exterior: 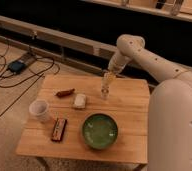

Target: Knock the bottle over

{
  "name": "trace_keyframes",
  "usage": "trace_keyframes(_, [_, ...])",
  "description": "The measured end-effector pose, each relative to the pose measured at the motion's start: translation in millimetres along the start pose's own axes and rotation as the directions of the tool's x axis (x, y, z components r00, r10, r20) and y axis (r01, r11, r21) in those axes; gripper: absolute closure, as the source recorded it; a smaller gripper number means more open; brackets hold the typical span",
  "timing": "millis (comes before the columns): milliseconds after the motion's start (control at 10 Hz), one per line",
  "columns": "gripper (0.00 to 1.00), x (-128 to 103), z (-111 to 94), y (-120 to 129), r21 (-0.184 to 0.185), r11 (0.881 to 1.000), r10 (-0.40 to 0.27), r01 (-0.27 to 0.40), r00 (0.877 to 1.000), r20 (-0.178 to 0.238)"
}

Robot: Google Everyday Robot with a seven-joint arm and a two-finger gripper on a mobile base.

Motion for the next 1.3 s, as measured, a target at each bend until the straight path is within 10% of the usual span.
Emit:
trace_keyframes(500, [0.2, -17, -6, 52, -0.09, 0.994, -0.057, 0.056, 0.998, 0.002])
trace_keyframes(1300, [0.2, 35, -20, 114, -0.181, 0.983, 0.03, -0.04, 0.998, -0.055])
